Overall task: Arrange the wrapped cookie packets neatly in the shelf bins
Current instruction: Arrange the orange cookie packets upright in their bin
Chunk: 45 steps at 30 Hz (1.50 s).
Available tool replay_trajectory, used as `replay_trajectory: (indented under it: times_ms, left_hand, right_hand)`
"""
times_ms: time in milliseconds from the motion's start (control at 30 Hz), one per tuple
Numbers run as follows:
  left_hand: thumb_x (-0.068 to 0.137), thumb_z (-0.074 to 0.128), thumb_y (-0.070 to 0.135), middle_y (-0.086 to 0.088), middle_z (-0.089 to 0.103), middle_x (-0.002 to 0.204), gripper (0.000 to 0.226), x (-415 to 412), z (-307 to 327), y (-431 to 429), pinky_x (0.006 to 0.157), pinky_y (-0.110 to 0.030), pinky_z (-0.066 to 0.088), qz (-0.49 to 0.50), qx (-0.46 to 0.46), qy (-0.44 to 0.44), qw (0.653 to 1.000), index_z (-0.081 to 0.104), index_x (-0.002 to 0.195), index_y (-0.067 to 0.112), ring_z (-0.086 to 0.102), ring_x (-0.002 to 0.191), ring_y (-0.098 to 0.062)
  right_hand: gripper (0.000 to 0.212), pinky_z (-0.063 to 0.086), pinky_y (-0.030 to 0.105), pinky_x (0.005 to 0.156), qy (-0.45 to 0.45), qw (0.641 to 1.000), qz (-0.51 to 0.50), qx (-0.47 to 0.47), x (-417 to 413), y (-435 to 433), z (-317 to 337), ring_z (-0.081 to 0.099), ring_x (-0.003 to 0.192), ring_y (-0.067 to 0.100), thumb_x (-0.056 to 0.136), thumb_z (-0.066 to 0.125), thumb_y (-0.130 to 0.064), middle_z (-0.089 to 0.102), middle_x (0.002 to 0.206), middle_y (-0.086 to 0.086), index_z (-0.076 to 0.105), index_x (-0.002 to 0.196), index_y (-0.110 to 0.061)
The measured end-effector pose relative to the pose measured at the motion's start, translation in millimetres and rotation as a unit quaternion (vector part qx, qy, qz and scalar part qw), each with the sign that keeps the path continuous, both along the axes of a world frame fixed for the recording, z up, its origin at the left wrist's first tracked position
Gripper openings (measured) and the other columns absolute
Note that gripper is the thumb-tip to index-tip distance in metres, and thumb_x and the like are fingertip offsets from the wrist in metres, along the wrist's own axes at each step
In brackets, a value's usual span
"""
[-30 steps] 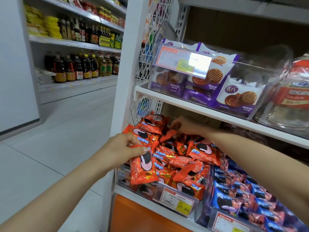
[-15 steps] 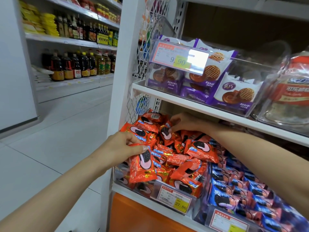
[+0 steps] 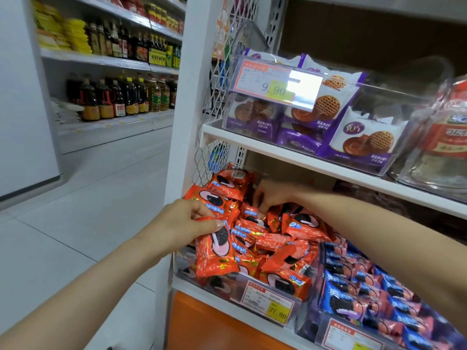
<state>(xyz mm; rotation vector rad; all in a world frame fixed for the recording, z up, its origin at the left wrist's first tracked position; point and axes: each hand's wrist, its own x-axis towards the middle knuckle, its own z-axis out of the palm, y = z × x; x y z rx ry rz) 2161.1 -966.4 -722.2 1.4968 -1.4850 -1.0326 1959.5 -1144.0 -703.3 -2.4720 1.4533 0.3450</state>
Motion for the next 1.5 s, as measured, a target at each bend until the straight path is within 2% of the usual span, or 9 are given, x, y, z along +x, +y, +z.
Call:
replay_trajectory:
  times_ms: [267,433,567,733,967,1067,1233,1367,1500]
  left_hand:
    - [0.074,0.075,0.031,-0.006,0.071,0.09,0.017,-1,0,0,0.084,-0.045,0.055,0.0,-0.002,-0.004,1.0,0.066,0.079,0.018,0.068,0.085,-0.022]
    - [0.074,0.076,0.03,-0.009,0.071,0.089,0.016,2,-1,-1,0.083,-0.047,0.054,0.004,-0.004,-0.004,1.0,0.067,0.077,0.018,0.068,0.085,-0.026]
    - [0.074,0.076,0.029,-0.007,0.071,0.088,0.016,1,-1,-1,0.084,-0.045,0.055,0.003,-0.003,0.003,1.0,0.067,0.079,0.017,0.068,0.084,-0.024]
    - [0.074,0.076,0.025,-0.017,0.069,0.091,0.014,3,-1,-1,0.081,-0.043,0.055,0.004,-0.006,0.011,1.0,0.066,0.077,0.015,0.066,0.079,-0.025]
    - [0.074,0.076,0.028,-0.011,0.07,0.089,0.017,1,0,-1,0.082,-0.044,0.055,0.002,-0.004,0.005,1.0,0.067,0.08,0.015,0.068,0.084,-0.026]
    - [0.075,0.076,0.027,-0.012,0.07,0.089,0.019,0,1,-2,0.081,-0.043,0.056,0.004,-0.004,0.009,1.0,0.066,0.082,0.013,0.069,0.083,-0.028]
    - [0.074,0.076,0.029,-0.01,0.07,0.089,0.018,-1,0,-2,0.085,-0.046,0.054,0.001,-0.003,0.0,1.0,0.067,0.082,0.015,0.068,0.084,-0.026]
    - [0.075,0.075,0.027,-0.006,0.069,0.084,0.016,1,-1,-3,0.08,-0.04,0.056,0.002,-0.003,0.006,1.0,0.067,0.081,0.015,0.067,0.076,-0.02]
    - [0.075,0.076,0.028,-0.007,0.07,0.087,0.015,1,-1,-2,0.081,-0.041,0.056,0.002,-0.005,0.003,1.0,0.067,0.08,0.016,0.068,0.08,-0.022]
  right_hand:
    - [0.018,0.038,0.024,0.069,0.05,0.999,0.001,0.015,-4,1,-5,0.052,0.086,0.013,0.071,0.079,-0.019,0.059,0.078,-0.01,0.066,0.084,-0.02]
    - [0.022,0.037,0.02,0.065,0.028,0.999,0.019,-0.004,-1,8,-13,0.05,0.088,0.011,0.077,0.074,-0.02,0.058,0.092,-0.005,0.066,0.097,-0.014]
    - [0.019,0.039,0.026,0.075,0.049,0.998,0.007,0.026,-2,7,-10,0.051,0.09,0.014,0.074,0.077,-0.021,0.057,0.085,-0.009,0.059,0.079,-0.023]
    - [0.032,0.033,0.02,0.064,0.01,1.0,0.023,-0.015,-1,12,-16,0.047,0.088,0.011,0.076,0.076,-0.022,0.055,0.094,-0.003,0.065,0.105,-0.011]
    - [0.013,0.043,0.03,0.084,-0.057,0.996,0.016,0.06,-8,15,-2,0.056,0.088,0.009,0.074,0.078,-0.027,0.064,0.085,-0.012,0.065,0.08,-0.026]
    - [0.022,0.04,0.024,0.083,-0.004,0.998,0.012,0.066,-3,22,-6,0.055,0.089,0.006,0.075,0.077,-0.029,0.069,0.101,-0.006,0.072,0.095,-0.02]
    - [0.03,0.036,0.018,0.081,0.037,0.997,0.009,0.072,3,23,-3,0.05,0.095,0.003,0.082,0.07,-0.013,0.066,0.116,0.0,0.068,0.112,-0.01]
    - [0.03,0.037,0.021,0.083,0.033,0.997,0.004,0.069,5,22,-7,0.052,0.091,0.005,0.08,0.072,-0.019,0.068,0.111,0.001,0.071,0.108,-0.008]
    - [0.026,0.041,0.017,0.067,-0.013,0.998,-0.004,0.054,5,22,-14,0.052,0.07,0.003,0.084,0.069,-0.022,0.066,0.084,-0.002,0.071,0.102,-0.003]
